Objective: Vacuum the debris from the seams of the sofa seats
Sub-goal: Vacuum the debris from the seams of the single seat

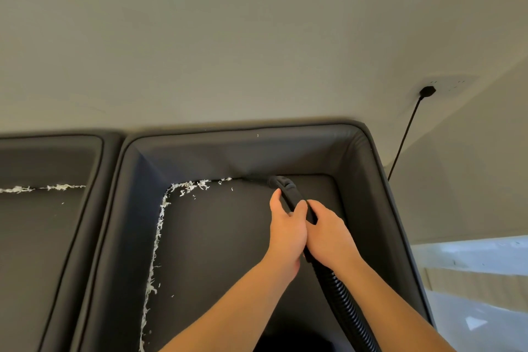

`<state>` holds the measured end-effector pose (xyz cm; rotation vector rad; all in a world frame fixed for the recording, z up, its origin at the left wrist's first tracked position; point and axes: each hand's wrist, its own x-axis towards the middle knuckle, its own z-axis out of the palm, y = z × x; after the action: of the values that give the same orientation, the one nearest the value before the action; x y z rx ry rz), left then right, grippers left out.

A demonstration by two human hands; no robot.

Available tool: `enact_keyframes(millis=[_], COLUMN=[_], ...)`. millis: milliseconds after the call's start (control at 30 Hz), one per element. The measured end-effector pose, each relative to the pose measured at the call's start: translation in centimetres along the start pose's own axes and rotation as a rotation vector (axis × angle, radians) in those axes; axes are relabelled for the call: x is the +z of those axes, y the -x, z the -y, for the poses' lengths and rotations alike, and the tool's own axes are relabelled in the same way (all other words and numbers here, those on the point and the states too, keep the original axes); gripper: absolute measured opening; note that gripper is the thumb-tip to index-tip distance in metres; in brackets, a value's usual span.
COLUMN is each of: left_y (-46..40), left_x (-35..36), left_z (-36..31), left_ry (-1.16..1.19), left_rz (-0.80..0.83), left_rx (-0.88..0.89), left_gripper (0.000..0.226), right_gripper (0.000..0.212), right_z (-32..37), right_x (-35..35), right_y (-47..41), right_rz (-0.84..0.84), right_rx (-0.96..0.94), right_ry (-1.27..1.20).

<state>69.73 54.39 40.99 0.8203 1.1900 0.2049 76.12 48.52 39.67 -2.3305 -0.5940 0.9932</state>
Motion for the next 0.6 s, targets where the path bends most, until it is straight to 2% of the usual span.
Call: enact_keyframes(millis=[200, 367, 533, 600], left_y=[0.1, -0.7, -3.4, -4.5], left_x=[-0.3, 0.0, 0.3, 0.6], left_z=[0.6, -0.1, -1.7, -2.5], left_ry=[0.038, 0.019, 0.031, 0.029], left_rz=[-0.054, -0.046, -0.008, -0.006], left_rx=[-0.007, 0.020, -0.010, -0.014], left_gripper=[0.067, 0.067, 0.066, 0.066], right_gripper=[0.032, 0.033, 0.011, 0.010], right_z=[0.4, 0.6, 1.6, 2.4], right_x=[0.1, 0.1, -0.1, -0.5], right_y=[0.1, -0.7, -3.1, -4.2], right_rz=[0.057, 0.018, 0.039, 0.065], right_rx=[-0.027, -0.019, 0.051, 0.075], right_ry=[0.028, 0.000, -0.103, -0.146])
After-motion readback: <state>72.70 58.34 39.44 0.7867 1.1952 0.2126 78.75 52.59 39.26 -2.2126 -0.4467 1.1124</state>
